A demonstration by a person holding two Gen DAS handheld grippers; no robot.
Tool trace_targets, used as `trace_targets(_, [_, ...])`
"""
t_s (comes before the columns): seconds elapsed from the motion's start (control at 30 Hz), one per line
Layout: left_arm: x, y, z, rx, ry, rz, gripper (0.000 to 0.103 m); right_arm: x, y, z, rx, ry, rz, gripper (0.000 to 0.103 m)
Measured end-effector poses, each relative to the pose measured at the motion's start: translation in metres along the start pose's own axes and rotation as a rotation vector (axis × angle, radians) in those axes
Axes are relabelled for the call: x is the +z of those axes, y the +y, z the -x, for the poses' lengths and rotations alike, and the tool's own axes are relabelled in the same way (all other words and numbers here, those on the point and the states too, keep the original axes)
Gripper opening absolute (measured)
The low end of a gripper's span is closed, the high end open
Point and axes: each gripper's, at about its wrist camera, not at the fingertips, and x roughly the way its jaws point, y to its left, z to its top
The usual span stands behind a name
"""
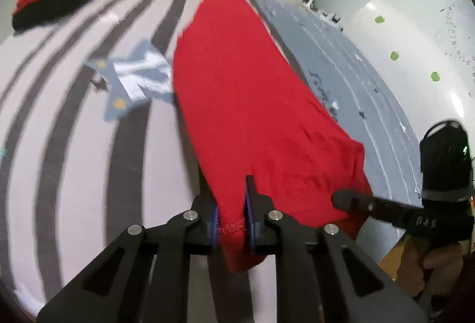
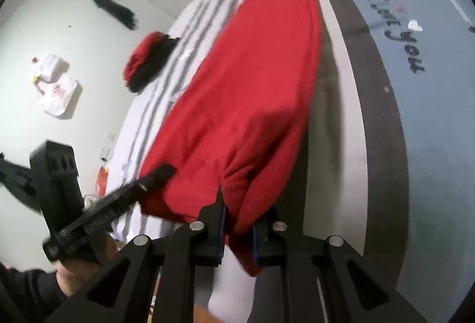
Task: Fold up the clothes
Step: 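Grasp the garment hem with the left tool while the right tool grasps beside it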
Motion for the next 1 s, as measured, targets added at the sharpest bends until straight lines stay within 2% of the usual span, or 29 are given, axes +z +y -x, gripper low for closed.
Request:
trace_targets(0.17, [-0.05,0.005,-0.04,0.07,0.156,-0.015,0.012,-0.043,-0.021,-0.031,-0.093,0.138,-0.03,0.011])
trace_targets(0.23, [-0.05,0.007,-0.038,0.059,0.134,0.007,0.014,-0.049,-0.024,-0.035,-0.122,0.148,-0.031,0.014])
trace_targets(0.27, [-0.047,0.009,-0.035,0.047,0.123,0.025,0.015,-0.048,-0.024,-0.032,-0.13,0.134,-0.03,0.02])
trace_targets(0.3, [-0.042,0.012,-0.031,0.048,0.11,0.046,0.021,-0.047,-0.024,-0.028,-0.139,0.121,-0.03,0.023])
trace_targets(0.37, [-0.034,0.017,-0.025,0.086,0.096,0.058,0.036,-0.044,-0.024,-0.02,-0.163,0.095,-0.035,0.051])
trace_targets(0.4, [-0.031,0.02,-0.02,0.099,0.079,0.062,0.044,-0.042,-0.024,-0.015,-0.18,0.083,-0.042,0.053])
trace_targets(0.53, [-0.02,0.031,-0.008,0.107,0.008,0.099,0.062,-0.027,-0.027,0.01,-0.184,-0.002,-0.015,0.053])
trace_targets(0.63, [-0.017,0.032,-0.019,0.116,0.017,0.102,0.062,-0.021,-0.029,0.001,-0.184,-0.002,-0.008,0.053])
trace_targets(0.8, [-0.019,0.021,-0.04,0.13,0.022,0.026,0.062,-0.023,-0.034,-0.027,-0.209,0.042,0.031,0.053])
trace_targets(0.97, [-0.029,0.008,-0.052,0.124,0.016,-0.057,0.062,-0.027,-0.034,-0.031,-0.203,0.023,0.046,0.053])
trace_targets(1.0, [-0.032,0.005,-0.053,0.128,0.014,-0.071,0.057,-0.028,-0.035,-0.031,-0.201,0.02,0.047,0.053])
